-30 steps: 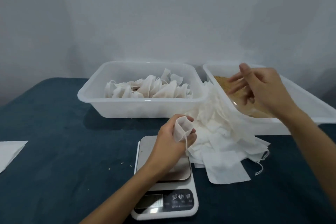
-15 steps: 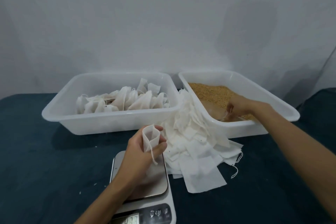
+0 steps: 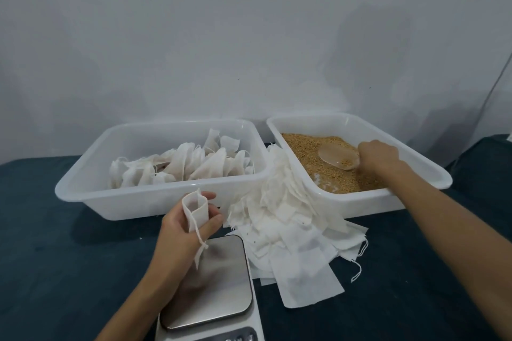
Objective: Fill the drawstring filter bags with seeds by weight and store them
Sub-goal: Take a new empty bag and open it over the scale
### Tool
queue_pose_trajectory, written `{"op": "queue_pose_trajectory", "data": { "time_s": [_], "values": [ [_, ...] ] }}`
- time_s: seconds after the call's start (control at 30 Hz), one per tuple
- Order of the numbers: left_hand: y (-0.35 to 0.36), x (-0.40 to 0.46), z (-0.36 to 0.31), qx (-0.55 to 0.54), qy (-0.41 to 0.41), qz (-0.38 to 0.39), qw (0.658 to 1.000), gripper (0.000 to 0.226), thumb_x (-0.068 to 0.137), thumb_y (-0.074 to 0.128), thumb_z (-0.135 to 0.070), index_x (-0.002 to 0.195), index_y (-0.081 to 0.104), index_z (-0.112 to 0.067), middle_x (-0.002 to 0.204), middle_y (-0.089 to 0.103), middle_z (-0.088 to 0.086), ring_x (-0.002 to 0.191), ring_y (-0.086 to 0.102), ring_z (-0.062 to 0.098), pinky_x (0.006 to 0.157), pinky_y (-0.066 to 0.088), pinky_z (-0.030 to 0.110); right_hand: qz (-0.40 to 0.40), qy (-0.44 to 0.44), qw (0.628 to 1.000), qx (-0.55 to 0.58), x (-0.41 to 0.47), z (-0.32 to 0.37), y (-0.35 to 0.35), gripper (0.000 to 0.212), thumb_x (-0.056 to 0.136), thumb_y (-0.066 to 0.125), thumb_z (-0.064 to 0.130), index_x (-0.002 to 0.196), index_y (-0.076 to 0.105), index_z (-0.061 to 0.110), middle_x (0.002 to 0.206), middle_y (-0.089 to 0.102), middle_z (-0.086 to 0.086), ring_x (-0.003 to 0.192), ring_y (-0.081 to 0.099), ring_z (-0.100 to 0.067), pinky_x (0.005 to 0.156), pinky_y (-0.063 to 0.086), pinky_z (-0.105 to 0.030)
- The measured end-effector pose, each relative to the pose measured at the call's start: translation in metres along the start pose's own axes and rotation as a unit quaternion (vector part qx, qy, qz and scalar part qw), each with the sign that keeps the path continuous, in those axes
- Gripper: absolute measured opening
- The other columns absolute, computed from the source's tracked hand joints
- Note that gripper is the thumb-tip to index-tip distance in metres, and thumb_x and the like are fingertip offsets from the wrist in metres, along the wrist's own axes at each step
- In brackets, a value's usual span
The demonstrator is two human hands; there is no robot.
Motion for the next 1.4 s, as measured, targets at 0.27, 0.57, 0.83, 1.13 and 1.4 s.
{"op": "queue_pose_trajectory", "data": {
  "time_s": [0.27, 0.57, 0.83, 1.13, 1.4],
  "values": [
    [-0.002, 0.001, 0.000, 0.000, -0.004, 0.003, 1.000, 0.034, 0.088, 0.075, 0.003, 0.115, 0.069, -0.017, 0.088, 0.070, 0.014, 0.078, 0.067, 0.010, 0.072, 0.054, 0.017, 0.013, -0.062, 0.996, -0.066, 0.006, 0.033, -0.005, 0.030, 0.083, 0.076, 0.030, 0.105, 0.058, 0.020, 0.092, 0.058, 0.002, 0.090, 0.061, -0.021, 0.072, 0.045, -0.033],
    [0.005, -0.004, -0.005, 0.000, 0.000, 0.021, 1.000, 0.036, 0.087, 0.075, 0.006, 0.117, 0.067, -0.014, 0.088, 0.070, 0.016, 0.078, 0.069, 0.012, 0.072, 0.056, 0.018, 0.079, -0.172, 0.980, -0.061, -0.010, 0.048, 0.004, 0.031, 0.077, 0.081, 0.022, 0.084, 0.051, 0.025, 0.088, 0.060, 0.005, 0.078, 0.054, -0.013, 0.063, 0.044, -0.029],
    [0.012, -0.010, -0.007, -0.007, -0.005, 0.039, 0.999, 0.038, 0.085, 0.077, 0.002, 0.118, 0.068, -0.014, 0.090, 0.071, 0.013, 0.082, 0.069, 0.016, 0.076, 0.056, 0.022, 0.118, -0.170, 0.978, -0.008, -0.024, 0.023, -0.004, 0.023, 0.085, 0.078, 0.031, 0.102, 0.065, 0.023, 0.102, 0.062, 0.006, 0.096, 0.059, -0.018, 0.087, 0.052, -0.035],
    [0.021, -0.014, -0.004, -0.004, -0.007, 0.063, 0.998, 0.037, 0.084, 0.079, 0.001, 0.116, 0.069, -0.016, 0.088, 0.071, 0.007, 0.084, 0.070, 0.018, 0.078, 0.056, 0.022, 0.029, -0.110, 0.993, 0.034, -0.028, -0.014, -0.009, 0.011, 0.097, 0.063, 0.024, 0.086, 0.063, 0.025, 0.083, 0.066, 0.007, 0.080, 0.061, -0.014, 0.080, 0.053, -0.038],
    [0.027, -0.018, -0.001, -0.005, -0.004, 0.074, 0.997, 0.044, 0.072, 0.082, -0.023, 0.114, 0.071, -0.020, 0.093, 0.072, 0.008, 0.089, 0.071, 0.019, 0.082, 0.058, 0.026, -0.030, -0.112, 0.989, 0.092, -0.038, -0.011, -0.029, 0.014, 0.099, 0.056, 0.014, 0.105, 0.064, 0.024, 0.098, 0.065, 0.011, 0.088, 0.054, -0.011, 0.066, 0.037, -0.028]
  ]
}}
Point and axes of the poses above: each hand's wrist, its own x-axis towards the middle knuckle, its own y-axis out of the palm, z = x × y, the point moved 7 cm from there along x, towards the middle knuckle
